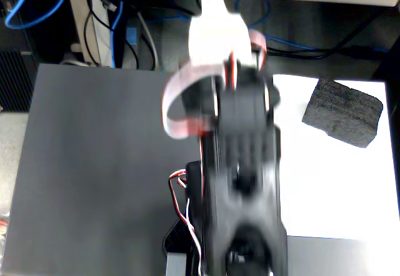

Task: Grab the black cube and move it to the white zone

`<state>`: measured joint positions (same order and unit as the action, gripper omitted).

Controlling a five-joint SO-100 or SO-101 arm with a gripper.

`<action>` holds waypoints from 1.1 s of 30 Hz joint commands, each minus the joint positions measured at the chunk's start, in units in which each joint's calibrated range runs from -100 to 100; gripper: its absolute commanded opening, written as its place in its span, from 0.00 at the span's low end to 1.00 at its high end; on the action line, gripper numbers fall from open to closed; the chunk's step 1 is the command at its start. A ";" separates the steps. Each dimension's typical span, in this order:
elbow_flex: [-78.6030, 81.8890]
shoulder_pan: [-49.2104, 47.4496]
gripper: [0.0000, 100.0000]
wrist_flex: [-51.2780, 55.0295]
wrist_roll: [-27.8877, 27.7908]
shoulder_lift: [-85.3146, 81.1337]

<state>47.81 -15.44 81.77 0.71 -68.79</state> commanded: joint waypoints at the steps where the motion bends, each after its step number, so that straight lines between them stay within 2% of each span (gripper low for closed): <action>1: 8.95 -0.02 0.48 -1.75 0.13 -17.10; 5: 12.21 -0.02 0.48 -2.01 0.23 -18.28; 7: 17.20 -0.02 0.48 -10.24 0.23 -18.28; 9: 28.62 -0.02 0.48 -18.48 0.08 -18.28; 12: 41.22 -0.02 0.48 -19.51 0.13 -18.28; 17: 52.19 -0.02 0.47 -18.82 0.13 -18.28; 19: 52.19 -0.02 0.40 -17.19 0.08 -18.28; 23: 52.19 -0.02 0.00 -17.02 -0.03 -18.28; 33: 52.19 -0.09 0.01 -17.11 -0.34 -18.28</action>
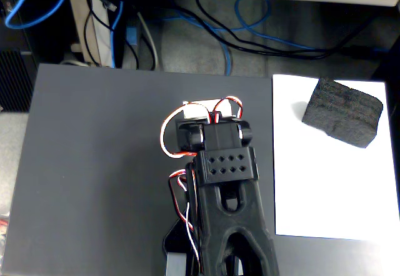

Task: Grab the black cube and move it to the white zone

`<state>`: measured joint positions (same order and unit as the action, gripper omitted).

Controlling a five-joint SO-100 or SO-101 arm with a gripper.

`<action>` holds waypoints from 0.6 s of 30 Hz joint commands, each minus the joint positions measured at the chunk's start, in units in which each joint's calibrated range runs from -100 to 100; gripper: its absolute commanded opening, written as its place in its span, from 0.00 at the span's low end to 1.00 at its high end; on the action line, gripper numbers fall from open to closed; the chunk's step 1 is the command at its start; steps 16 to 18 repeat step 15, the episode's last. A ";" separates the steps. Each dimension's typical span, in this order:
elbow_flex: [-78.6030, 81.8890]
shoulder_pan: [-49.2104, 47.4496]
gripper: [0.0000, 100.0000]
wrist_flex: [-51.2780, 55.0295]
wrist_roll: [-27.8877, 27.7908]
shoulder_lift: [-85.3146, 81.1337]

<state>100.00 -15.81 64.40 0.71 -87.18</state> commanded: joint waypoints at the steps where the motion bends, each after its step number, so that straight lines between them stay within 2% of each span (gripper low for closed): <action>1: 0.00 0.06 0.01 0.27 -0.34 0.12; 18: 0.00 -0.16 0.01 0.27 -0.34 0.12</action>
